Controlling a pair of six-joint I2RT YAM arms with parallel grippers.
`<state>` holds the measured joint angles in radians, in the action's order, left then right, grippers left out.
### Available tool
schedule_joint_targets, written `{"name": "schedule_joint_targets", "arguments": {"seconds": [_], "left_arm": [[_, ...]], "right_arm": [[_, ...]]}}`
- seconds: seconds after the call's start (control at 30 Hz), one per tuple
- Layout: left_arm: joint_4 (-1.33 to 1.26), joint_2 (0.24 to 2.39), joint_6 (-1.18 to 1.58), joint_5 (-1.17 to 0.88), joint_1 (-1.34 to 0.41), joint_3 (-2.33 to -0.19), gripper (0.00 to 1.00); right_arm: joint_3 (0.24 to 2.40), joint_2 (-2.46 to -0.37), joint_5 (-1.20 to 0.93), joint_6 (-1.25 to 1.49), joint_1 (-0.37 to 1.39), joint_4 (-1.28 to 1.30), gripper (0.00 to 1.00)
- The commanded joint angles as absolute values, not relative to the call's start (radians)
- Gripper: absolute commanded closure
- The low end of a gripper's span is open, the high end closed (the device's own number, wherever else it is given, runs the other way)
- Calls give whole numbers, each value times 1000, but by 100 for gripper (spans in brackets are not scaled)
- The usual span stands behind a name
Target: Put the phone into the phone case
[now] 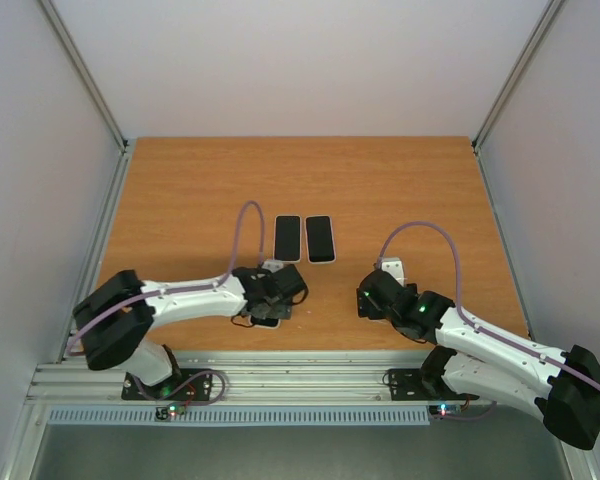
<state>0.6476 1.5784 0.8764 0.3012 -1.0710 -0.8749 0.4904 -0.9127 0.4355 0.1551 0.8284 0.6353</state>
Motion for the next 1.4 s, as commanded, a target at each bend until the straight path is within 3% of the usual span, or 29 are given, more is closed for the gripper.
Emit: {"name": "schedule_joint_targets", "arguments": {"seconds": [0.0,0.27,0.67,1.03,1.37], "left_arm": [[677,1442,826,353,-963,-838,18],[536,1408,612,295,-715,-874,18],[446,1733,439,175,-522,-1110,18],[448,1917,431,95,-504,-1231,18],[456,1926,506,36,-522,-1227,15]], "right_arm": [[483,-911,441,147,823,611,5],[479,-891,443,135,822,606,6],[472,-885,432,123,822,586,6],[482,-935,426,111,822,567,6],[490,-962,422,106,822,558,6]]}}
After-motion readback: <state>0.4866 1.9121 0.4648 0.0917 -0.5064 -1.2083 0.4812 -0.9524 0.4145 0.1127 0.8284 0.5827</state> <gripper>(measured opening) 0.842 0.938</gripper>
